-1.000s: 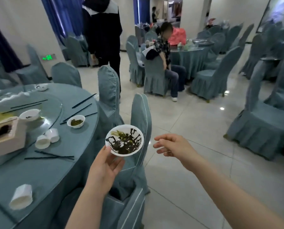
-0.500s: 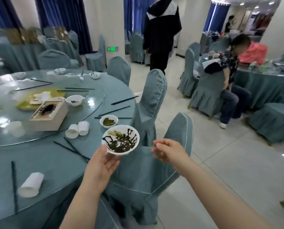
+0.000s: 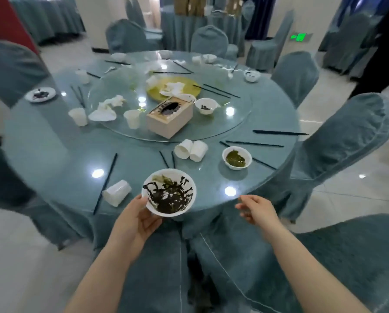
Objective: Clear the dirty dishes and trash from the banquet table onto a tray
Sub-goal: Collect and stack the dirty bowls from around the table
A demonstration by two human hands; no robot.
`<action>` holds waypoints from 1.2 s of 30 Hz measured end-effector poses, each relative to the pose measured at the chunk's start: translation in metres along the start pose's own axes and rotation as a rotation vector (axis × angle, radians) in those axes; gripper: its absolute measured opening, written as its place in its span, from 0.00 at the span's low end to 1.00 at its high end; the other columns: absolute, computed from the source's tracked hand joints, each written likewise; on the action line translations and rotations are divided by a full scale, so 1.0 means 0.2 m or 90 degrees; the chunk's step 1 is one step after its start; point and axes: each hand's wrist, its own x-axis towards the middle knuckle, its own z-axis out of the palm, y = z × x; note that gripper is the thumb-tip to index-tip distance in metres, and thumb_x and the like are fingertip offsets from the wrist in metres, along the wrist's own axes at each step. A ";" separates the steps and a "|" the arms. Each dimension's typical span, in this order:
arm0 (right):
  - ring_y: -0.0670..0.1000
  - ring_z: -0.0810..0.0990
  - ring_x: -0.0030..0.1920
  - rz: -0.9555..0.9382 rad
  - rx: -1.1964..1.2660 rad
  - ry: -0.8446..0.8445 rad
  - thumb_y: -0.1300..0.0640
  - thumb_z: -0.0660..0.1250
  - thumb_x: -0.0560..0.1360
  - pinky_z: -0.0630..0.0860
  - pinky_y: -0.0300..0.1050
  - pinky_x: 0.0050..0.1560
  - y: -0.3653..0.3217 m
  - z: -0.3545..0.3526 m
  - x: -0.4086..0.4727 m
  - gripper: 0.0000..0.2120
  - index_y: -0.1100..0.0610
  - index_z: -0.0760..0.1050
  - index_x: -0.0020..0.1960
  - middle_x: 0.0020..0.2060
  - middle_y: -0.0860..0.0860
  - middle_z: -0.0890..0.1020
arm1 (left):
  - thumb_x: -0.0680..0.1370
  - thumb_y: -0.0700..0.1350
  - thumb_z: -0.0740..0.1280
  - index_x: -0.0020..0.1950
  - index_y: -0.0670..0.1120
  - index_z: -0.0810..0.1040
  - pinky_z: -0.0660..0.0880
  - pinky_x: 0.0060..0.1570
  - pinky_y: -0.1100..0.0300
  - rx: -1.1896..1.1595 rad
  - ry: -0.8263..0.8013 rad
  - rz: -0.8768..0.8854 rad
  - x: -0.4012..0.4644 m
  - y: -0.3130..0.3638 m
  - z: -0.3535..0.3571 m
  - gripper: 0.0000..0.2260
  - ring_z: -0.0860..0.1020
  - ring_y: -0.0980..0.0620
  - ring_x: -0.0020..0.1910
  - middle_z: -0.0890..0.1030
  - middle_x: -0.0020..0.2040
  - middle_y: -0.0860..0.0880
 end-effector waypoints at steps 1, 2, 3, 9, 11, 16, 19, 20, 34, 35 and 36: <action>0.48 0.75 0.29 0.016 -0.015 -0.031 0.52 0.66 0.77 0.70 0.40 0.30 -0.01 0.03 0.10 0.07 0.55 0.79 0.49 0.39 0.52 0.85 | 0.79 0.47 0.61 0.54 0.50 0.78 0.75 0.48 0.54 -0.014 0.032 0.006 0.01 -0.01 -0.01 0.08 0.81 0.48 0.46 0.85 0.46 0.46; 0.48 0.74 0.29 0.038 -0.028 -0.073 0.52 0.67 0.76 0.69 0.39 0.29 -0.02 0.06 0.21 0.08 0.55 0.79 0.49 0.41 0.53 0.85 | 0.79 0.47 0.61 0.54 0.50 0.79 0.75 0.47 0.54 -0.028 0.067 0.013 0.02 -0.03 -0.02 0.08 0.81 0.49 0.45 0.85 0.46 0.46; 0.48 0.73 0.29 0.061 -0.028 -0.104 0.50 0.67 0.76 0.68 0.39 0.28 -0.04 0.08 0.29 0.09 0.55 0.79 0.50 0.42 0.53 0.85 | 0.79 0.47 0.61 0.53 0.50 0.79 0.75 0.46 0.54 -0.037 0.089 0.014 0.01 -0.03 -0.03 0.08 0.81 0.49 0.43 0.85 0.45 0.46; 0.48 0.73 0.32 0.205 0.042 -0.147 0.41 0.65 0.75 0.68 0.35 0.21 -0.13 0.17 0.82 0.17 0.56 0.77 0.47 0.41 0.51 0.83 | 0.79 0.47 0.60 0.53 0.49 0.77 0.76 0.46 0.55 -0.101 0.205 0.044 0.02 -0.07 0.01 0.08 0.82 0.51 0.38 0.85 0.42 0.47; 0.46 0.72 0.30 0.240 0.061 -0.125 0.40 0.63 0.76 0.65 0.32 0.18 -0.12 0.19 0.94 0.19 0.56 0.77 0.45 0.39 0.50 0.83 | 0.80 0.47 0.60 0.53 0.50 0.77 0.76 0.45 0.56 -0.123 0.236 0.049 0.01 -0.08 0.03 0.07 0.82 0.52 0.36 0.84 0.41 0.48; 0.46 0.72 0.25 0.269 0.083 -0.098 0.49 0.59 0.79 0.63 0.31 0.17 -0.06 0.21 1.07 0.14 0.56 0.76 0.43 0.29 0.50 0.82 | 0.80 0.47 0.61 0.52 0.50 0.77 0.76 0.44 0.56 -0.119 0.273 0.055 -0.05 -0.13 0.11 0.06 0.80 0.51 0.39 0.84 0.43 0.47; 0.46 0.72 0.23 0.253 0.077 -0.091 0.56 0.58 0.77 0.64 0.32 0.18 -0.06 0.21 1.06 0.10 0.56 0.75 0.41 0.30 0.51 0.79 | 0.80 0.46 0.61 0.54 0.49 0.77 0.76 0.45 0.55 -0.131 0.290 0.065 -0.09 -0.15 0.14 0.07 0.80 0.49 0.42 0.83 0.46 0.45; 0.46 0.71 0.23 0.242 0.076 -0.088 0.57 0.57 0.76 0.64 0.32 0.19 -0.06 0.20 1.04 0.10 0.56 0.75 0.40 0.29 0.51 0.78 | 0.80 0.46 0.61 0.54 0.49 0.78 0.76 0.45 0.55 -0.132 0.291 0.067 -0.10 -0.16 0.15 0.07 0.80 0.48 0.42 0.83 0.46 0.45; 0.48 0.66 0.24 0.033 -0.031 -0.298 0.60 0.59 0.71 0.62 0.39 0.24 -0.19 -0.12 0.07 0.08 0.58 0.73 0.35 0.23 0.51 0.71 | 0.78 0.49 0.64 0.53 0.51 0.78 0.78 0.42 0.57 -0.133 0.233 0.148 -0.60 -0.33 0.30 0.06 0.83 0.52 0.38 0.85 0.42 0.49; 0.48 0.65 0.24 0.011 -0.024 -0.311 0.60 0.59 0.71 0.61 0.39 0.24 -0.23 -0.17 -0.02 0.08 0.58 0.72 0.35 0.23 0.51 0.70 | 0.78 0.49 0.64 0.54 0.51 0.78 0.77 0.43 0.56 -0.135 0.225 0.159 -0.65 -0.33 0.32 0.07 0.83 0.52 0.39 0.85 0.42 0.49; 0.49 0.65 0.25 -0.013 -0.018 -0.325 0.60 0.59 0.71 0.61 0.39 0.24 -0.26 -0.24 -0.10 0.08 0.58 0.72 0.34 0.23 0.51 0.69 | 0.78 0.50 0.65 0.55 0.51 0.78 0.77 0.43 0.56 -0.137 0.216 0.170 -0.69 -0.34 0.35 0.08 0.83 0.52 0.40 0.85 0.43 0.49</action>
